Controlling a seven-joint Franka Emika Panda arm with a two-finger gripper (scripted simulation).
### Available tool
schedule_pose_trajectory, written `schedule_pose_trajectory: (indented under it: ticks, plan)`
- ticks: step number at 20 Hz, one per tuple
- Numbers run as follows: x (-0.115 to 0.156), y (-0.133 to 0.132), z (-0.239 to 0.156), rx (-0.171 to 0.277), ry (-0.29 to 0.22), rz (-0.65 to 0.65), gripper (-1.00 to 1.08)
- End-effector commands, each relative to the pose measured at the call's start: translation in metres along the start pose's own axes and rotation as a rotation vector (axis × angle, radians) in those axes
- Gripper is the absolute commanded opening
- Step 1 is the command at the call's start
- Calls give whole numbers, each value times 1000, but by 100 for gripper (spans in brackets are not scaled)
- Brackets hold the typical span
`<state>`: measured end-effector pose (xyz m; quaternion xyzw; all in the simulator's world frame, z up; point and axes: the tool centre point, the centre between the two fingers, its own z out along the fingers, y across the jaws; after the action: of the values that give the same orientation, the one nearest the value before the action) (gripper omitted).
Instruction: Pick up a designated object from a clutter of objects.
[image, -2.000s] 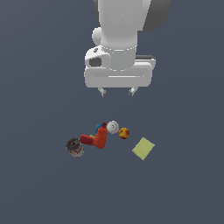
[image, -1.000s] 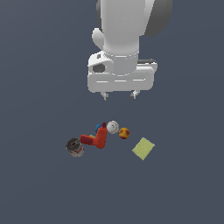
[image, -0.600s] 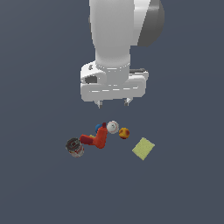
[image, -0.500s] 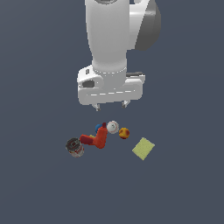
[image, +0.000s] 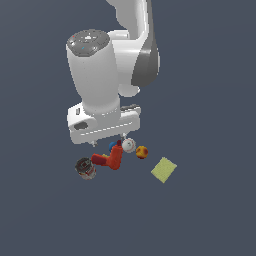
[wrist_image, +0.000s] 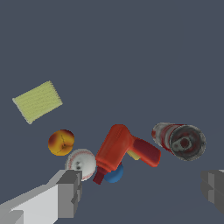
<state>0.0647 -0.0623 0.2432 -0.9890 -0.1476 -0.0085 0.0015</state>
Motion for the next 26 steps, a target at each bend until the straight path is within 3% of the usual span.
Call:
schedule_pose_trajectory:
  ticks: [1, 14, 26]
  plan:
    - [1, 18, 15, -2, -3, -45, 100]
    - [-5, 97, 90, 0, -15, -248, 100]
    - [-11, 122, 115, 2, -17, -311, 100]
